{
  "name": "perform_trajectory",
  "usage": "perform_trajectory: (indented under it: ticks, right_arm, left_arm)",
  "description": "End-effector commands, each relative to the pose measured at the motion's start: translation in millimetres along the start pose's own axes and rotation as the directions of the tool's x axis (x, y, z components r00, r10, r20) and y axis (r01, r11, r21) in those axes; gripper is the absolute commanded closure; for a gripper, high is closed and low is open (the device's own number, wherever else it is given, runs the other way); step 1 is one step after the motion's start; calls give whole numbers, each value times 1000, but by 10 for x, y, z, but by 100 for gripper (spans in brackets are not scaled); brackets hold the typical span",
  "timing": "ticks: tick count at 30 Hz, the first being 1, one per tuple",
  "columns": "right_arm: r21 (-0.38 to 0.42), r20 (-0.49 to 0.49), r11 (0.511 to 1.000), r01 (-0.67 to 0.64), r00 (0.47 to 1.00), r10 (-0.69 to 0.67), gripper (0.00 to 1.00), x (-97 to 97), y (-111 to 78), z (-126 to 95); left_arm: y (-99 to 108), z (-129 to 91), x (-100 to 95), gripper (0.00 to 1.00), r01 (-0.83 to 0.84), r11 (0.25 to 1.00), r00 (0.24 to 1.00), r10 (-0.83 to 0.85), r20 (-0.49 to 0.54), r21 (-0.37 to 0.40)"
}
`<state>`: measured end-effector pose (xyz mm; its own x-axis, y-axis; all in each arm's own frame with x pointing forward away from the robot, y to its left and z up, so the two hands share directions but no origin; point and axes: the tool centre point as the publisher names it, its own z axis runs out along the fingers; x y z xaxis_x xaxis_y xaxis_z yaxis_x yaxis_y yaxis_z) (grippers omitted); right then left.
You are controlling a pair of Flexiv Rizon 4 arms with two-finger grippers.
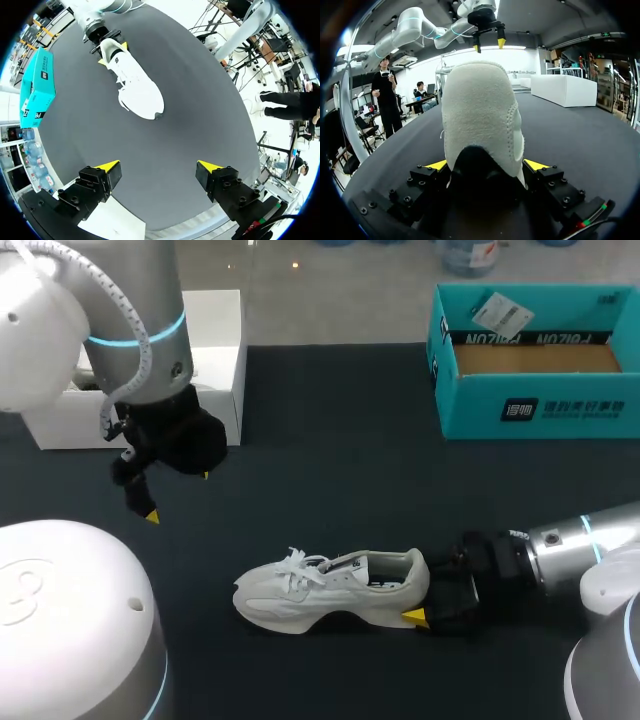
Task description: Take the shoe out of the shoebox, open the shoe tongue, remove and reinsert the insole, then place the shoe into the shoebox
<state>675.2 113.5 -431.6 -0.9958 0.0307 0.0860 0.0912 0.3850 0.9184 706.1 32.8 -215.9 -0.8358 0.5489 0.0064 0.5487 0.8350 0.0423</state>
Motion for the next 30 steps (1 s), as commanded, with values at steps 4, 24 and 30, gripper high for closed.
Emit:
perform_trajectory:
  ticks: [4, 24, 30]
  right_arm:
    - [4, 3, 1000, -1, 1000, 0, 100, 24, -15, 11]
    - [4, 3, 1000, -1, 1000, 0, 100, 24, -15, 11]
    - [4, 3, 1000, -1, 1000, 0, 100, 24, -15, 11]
  left_arm:
    - [-11, -2, 82, 0, -1, 1000, 999, 1, 49, -17]
    - [-262, 90, 9, 0, 427, 892, 904, -426, 41, -147]
    - [-511, 118, 17, 0, 603, 790, 796, -605, 11, -114]
